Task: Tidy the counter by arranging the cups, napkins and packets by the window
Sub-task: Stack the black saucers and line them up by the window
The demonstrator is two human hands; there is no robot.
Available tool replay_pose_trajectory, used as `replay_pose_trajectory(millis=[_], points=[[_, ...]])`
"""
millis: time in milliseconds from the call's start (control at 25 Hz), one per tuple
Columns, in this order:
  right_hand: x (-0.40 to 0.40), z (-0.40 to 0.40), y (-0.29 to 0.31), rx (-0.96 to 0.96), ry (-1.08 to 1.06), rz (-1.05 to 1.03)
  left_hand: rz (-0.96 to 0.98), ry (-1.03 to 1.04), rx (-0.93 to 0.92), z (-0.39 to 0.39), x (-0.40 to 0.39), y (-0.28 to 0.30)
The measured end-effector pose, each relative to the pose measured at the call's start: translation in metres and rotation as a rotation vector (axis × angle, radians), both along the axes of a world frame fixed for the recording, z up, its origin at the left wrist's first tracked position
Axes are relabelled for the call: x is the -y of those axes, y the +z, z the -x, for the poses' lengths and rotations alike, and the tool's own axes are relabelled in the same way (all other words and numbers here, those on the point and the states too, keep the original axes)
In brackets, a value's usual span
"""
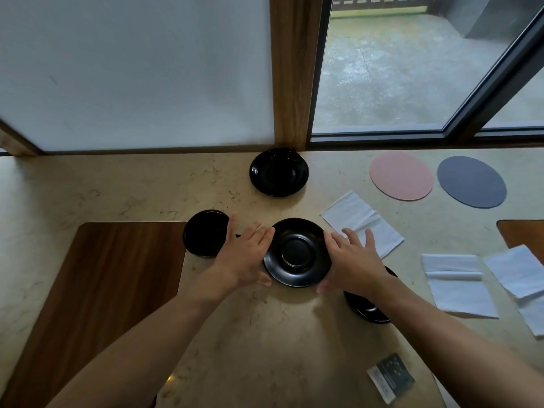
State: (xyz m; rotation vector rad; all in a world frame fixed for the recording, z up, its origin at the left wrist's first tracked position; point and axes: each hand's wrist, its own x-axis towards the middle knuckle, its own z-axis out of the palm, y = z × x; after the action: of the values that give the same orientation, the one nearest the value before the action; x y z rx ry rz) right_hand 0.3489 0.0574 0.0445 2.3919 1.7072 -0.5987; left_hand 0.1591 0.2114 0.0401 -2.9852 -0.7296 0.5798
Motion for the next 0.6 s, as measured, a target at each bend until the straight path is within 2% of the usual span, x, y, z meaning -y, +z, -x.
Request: replay_pose_trajectory(millis=[600], points=[[-0.010,0.007,-0.014,0.061,-0.002,-0.007,0.084,0.096,0.000,-0.013,-0.006,-0.012]])
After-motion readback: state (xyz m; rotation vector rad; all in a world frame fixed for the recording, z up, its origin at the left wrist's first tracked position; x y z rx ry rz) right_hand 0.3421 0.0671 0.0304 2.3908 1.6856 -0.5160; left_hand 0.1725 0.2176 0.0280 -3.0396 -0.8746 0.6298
